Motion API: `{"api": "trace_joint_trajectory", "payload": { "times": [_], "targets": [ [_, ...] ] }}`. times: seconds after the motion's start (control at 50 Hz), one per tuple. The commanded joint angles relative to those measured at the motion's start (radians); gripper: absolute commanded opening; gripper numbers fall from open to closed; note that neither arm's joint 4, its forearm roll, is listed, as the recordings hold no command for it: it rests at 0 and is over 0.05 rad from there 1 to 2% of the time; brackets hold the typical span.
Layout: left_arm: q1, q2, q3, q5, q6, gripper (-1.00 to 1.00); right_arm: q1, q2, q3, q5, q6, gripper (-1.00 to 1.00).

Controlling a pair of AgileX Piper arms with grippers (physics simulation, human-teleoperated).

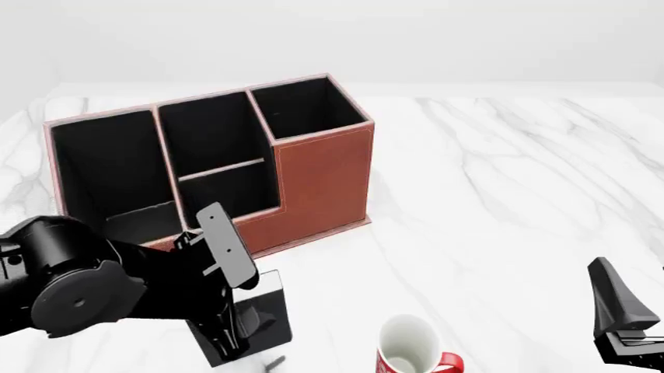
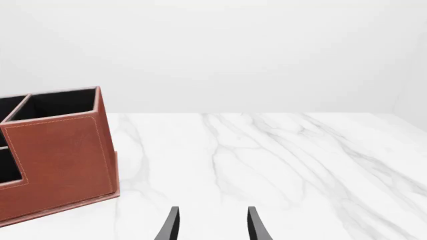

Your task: Pick up the book and place it in the front compartment of the caddy.

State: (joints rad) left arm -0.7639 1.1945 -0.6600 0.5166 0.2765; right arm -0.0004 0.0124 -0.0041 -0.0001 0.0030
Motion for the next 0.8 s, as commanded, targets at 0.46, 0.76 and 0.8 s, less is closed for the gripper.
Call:
{"api": "trace_joint_trajectory", "payload": {
  "times": [0.46,0.76,0.8],
  "targets": [
    [0.027,-0.095,0.037,-0.020,0.127,-1.00,0.000,-0.002,0.000,0.000,-0.001,1.00],
    [0.045,-0.134,-0.139,0.169,0.290,-1.00,0.000,-0.001,0.000,0.000,-0.001,1.00],
    [0.046,-0.133,-0.163,0.185,0.307,-1.00,0.000,-0.002,0.000,0.000,-0.001,1.00]
  ]
}}
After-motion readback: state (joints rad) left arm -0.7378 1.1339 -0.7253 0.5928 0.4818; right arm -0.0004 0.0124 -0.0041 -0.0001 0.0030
